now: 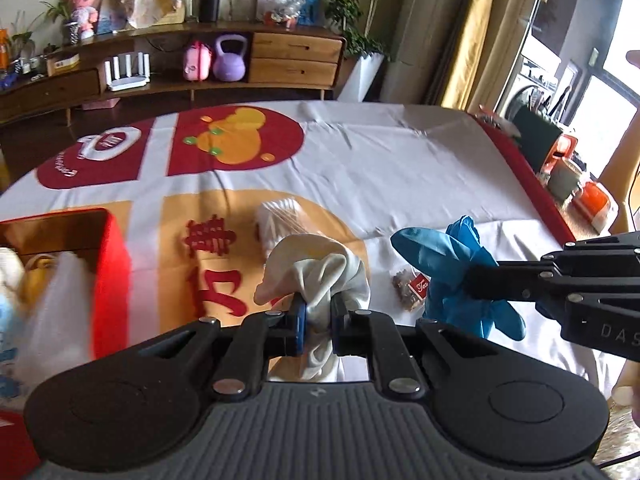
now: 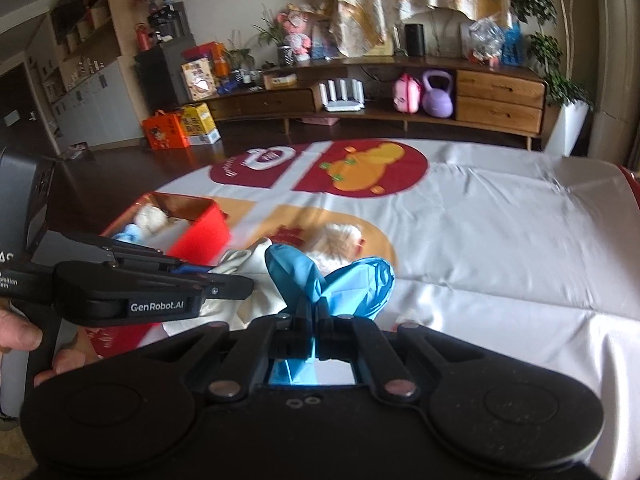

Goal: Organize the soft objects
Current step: 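Carry cloth with left tool while right tool carries gloves over red tin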

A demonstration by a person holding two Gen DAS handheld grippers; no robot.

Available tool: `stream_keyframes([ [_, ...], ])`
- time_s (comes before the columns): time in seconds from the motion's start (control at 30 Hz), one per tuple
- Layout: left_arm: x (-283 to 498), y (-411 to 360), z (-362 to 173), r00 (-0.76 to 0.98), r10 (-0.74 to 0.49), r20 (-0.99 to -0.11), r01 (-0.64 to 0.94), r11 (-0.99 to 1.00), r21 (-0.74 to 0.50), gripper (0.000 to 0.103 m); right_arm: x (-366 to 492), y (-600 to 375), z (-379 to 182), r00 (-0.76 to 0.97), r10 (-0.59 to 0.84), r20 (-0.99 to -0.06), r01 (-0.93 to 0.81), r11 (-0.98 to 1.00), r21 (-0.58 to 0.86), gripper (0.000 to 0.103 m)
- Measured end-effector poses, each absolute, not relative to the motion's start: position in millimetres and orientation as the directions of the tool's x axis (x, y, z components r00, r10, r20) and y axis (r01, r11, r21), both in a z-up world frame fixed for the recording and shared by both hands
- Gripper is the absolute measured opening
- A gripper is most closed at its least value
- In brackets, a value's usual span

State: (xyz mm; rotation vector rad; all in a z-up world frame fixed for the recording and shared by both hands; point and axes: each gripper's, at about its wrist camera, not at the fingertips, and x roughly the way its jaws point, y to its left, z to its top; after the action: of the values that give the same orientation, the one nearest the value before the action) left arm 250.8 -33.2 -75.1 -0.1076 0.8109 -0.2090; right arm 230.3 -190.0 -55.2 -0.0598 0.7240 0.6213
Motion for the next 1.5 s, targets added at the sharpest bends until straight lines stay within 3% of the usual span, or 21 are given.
stream_keyframes([
  [0.77,188,66,15,0.773,-0.096,-0.627,0.02,0.992,-0.127,0.012,191,-91,18,0.551,0.61,-0.569,-0.701,0.708,0.081,0.001],
  [1.5,191,188,30,0.793,0.106,-0.601,-0.191,0.978,-0.08,0.012,231,20,11,0.513,0.624,-0.589,-0.75,0.66,0.047,0.001],
])
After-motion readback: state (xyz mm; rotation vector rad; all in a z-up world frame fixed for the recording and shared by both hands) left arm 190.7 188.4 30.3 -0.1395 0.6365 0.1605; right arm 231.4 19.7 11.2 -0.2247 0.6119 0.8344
